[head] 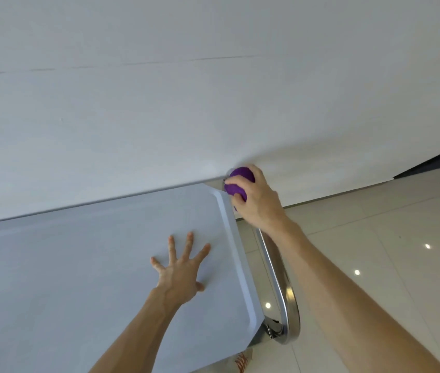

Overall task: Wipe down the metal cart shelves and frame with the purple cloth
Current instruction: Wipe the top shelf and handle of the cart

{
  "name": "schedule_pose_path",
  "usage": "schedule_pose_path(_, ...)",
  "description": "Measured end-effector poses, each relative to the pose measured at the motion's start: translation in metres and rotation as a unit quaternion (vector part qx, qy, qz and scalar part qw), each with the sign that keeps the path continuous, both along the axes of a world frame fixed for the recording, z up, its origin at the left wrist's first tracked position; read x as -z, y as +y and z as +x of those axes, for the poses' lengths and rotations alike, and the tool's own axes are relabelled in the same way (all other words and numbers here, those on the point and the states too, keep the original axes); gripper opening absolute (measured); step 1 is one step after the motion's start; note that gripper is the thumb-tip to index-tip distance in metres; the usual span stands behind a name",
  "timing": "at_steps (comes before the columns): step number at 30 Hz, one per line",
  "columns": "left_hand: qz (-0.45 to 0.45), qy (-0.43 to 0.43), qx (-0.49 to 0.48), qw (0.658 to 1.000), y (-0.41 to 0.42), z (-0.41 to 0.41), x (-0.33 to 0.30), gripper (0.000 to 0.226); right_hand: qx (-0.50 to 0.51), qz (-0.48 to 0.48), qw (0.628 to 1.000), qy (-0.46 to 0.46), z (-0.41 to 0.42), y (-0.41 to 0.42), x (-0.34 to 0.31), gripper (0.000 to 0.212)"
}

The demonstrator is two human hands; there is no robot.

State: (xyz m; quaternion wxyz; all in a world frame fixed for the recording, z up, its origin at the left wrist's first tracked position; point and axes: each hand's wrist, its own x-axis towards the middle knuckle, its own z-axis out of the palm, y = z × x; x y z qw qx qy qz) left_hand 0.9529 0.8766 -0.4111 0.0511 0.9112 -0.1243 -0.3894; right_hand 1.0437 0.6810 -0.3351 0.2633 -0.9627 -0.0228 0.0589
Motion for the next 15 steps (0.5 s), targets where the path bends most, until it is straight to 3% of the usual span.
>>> schedule_pose_path(9,-0.033,-0.036,-0.016,0.999,0.004,-0.007,0.004,0.095,0.060,-0.043,0.992,-0.098,-0.150,-0.015,0.013,0.041)
schedule_pose_path(15,-0.048,-0.104,-0.013,0.993,0.006,-0.022,0.003,0.082,0.078,0.002,0.987,-0.143,-0.208,-0.021,0.025,0.045)
